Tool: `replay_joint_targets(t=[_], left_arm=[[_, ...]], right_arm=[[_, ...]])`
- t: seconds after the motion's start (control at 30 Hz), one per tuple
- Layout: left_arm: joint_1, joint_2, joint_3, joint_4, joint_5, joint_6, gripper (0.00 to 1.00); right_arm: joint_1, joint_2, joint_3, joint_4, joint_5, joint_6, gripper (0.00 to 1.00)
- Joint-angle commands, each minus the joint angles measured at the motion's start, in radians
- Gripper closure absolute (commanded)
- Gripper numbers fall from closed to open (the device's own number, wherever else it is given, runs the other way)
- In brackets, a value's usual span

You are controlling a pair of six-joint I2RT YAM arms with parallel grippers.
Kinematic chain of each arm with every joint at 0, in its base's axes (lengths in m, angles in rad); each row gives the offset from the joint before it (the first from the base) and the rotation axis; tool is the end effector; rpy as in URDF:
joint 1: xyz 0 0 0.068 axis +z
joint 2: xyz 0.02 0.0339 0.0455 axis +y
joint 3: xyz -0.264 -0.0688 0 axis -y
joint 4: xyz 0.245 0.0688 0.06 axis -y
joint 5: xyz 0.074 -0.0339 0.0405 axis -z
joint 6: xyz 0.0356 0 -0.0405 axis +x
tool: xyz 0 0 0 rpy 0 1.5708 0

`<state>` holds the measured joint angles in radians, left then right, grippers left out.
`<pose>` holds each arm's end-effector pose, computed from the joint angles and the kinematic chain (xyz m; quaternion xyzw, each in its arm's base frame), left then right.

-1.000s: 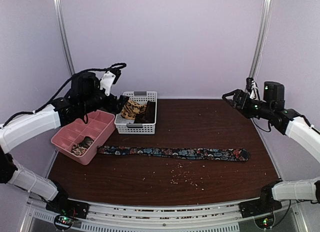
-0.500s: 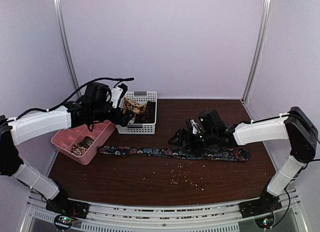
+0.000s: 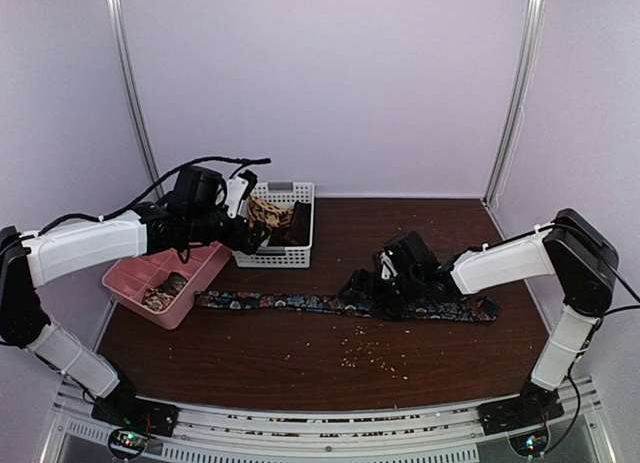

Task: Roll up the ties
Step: Move the tie to the center of the board.

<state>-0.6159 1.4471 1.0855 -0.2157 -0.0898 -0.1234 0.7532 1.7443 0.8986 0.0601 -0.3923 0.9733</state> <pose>0.2708 -0.1878 0.2852 0.1933 0.8570 -0.1352 0.4582 0.2450 0.2483 0.1544 0.0254 0.9089 0.4022 0.1071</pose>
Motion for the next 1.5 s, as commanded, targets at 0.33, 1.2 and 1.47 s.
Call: replay_joint_targets(t=[0.33,1.2,1.47], left_arm=[[0.003,0.030,0.068,-0.023,-0.021,0.000,0.02],[-0.297,0.312,0.105,-0.081,0.336,0.452,0.15],[-0.324,0.420,0.178,-0.069,0.279,0.438,0.18]], right_arm=[[-0.184,-0.201,-0.293,-0.175,0.054,-0.090,0.01],[-0.620,-0.642,-0.301,-0.444,-0.183,-0.416,0.00],[-0.497,-0.596,-0.314,-0.407,-0.080,-0.326,0.00]])
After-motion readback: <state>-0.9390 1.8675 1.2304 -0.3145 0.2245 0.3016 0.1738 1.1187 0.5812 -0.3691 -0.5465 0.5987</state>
